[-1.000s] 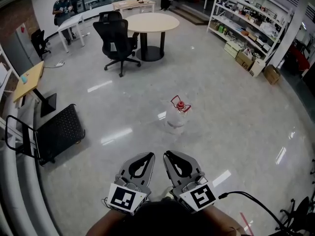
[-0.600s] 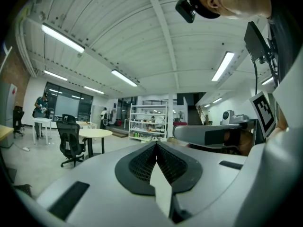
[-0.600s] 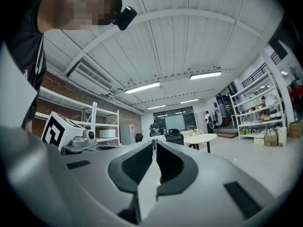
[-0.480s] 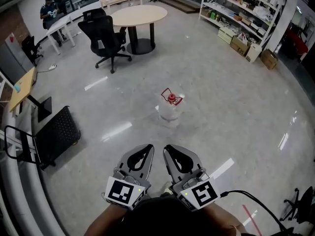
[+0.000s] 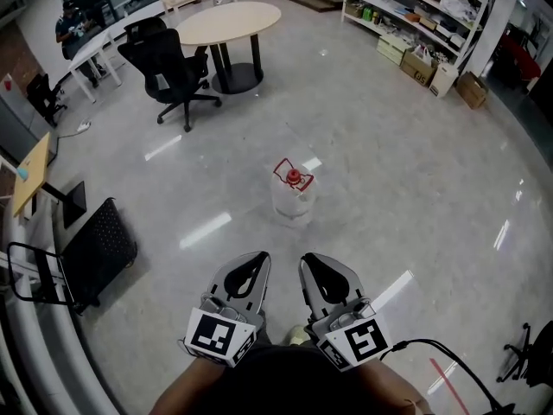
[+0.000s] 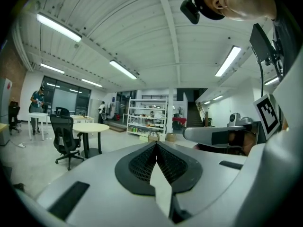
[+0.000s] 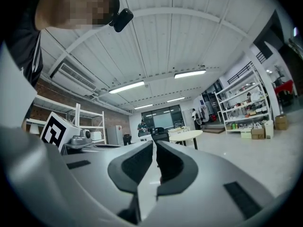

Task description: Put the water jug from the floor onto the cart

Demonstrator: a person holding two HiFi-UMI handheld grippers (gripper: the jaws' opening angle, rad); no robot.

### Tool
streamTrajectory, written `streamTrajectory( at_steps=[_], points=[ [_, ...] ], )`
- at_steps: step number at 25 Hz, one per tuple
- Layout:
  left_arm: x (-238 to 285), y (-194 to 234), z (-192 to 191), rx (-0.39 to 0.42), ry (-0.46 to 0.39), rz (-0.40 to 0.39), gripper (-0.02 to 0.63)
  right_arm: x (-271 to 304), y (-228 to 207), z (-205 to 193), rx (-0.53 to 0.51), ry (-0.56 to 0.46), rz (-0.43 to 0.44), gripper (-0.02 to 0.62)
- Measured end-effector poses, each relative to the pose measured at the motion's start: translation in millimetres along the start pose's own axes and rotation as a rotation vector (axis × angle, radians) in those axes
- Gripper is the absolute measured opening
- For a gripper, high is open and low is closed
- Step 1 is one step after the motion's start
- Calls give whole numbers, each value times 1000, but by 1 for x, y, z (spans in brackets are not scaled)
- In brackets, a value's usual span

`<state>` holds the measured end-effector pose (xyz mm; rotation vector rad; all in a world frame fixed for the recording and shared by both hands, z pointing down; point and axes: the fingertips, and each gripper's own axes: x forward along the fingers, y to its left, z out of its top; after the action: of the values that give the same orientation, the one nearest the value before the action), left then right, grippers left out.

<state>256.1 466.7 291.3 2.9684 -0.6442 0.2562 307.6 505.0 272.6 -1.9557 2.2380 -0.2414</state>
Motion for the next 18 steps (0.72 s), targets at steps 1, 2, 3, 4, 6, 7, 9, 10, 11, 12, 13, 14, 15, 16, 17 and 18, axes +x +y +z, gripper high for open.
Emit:
streamTrajectory(
  at_steps=[1,2,3,4,6,7,9,10,11,12,13,14,15,16,17,18],
  points=[
    [11,8,0,1,1,-12,5,10,-9,-2,2,0,-13,5],
    [24,18,-2,2,3,-26,5,23,-17,-4,3,0,-25,5],
    [37,29,-3,2,5,-40,5,37,-26,-7,4,-1,-39,5],
    [51,42,-5,2,6,-56,5,52,-35,-10,4,1,-53,5],
    [81,70,-8,6,12,-94,5,87,-53,-17,7,8,-86,5],
    [96,86,-10,9,17,-115,5,105,-61,-21,12,13,-105,5],
    [126,118,-14,13,37,-159,5,144,-78,-29,36,25,-148,5],
    [141,134,-15,15,51,-184,5,163,-86,-31,50,31,-173,5],
    [155,149,-16,17,63,-209,5,180,-94,-33,63,35,-199,5],
    [168,162,-16,20,68,-235,5,196,-102,-35,74,39,-227,5],
    [182,174,-14,23,69,-258,5,211,-112,-37,82,43,-253,5],
    [196,185,-15,24,77,-275,5,224,-121,-40,88,48,-275,5],
    [209,195,-18,23,91,-288,5,236,-131,-43,91,54,-294,5],
    [223,204,-21,20,104,-298,5,246,-141,-46,94,61,-308,5],
    [236,210,-25,16,115,-308,5,254,-151,-50,98,67,-320,5],
    [248,213,-29,11,126,-316,5,261,-162,-53,102,72,-330,5]
  ],
)
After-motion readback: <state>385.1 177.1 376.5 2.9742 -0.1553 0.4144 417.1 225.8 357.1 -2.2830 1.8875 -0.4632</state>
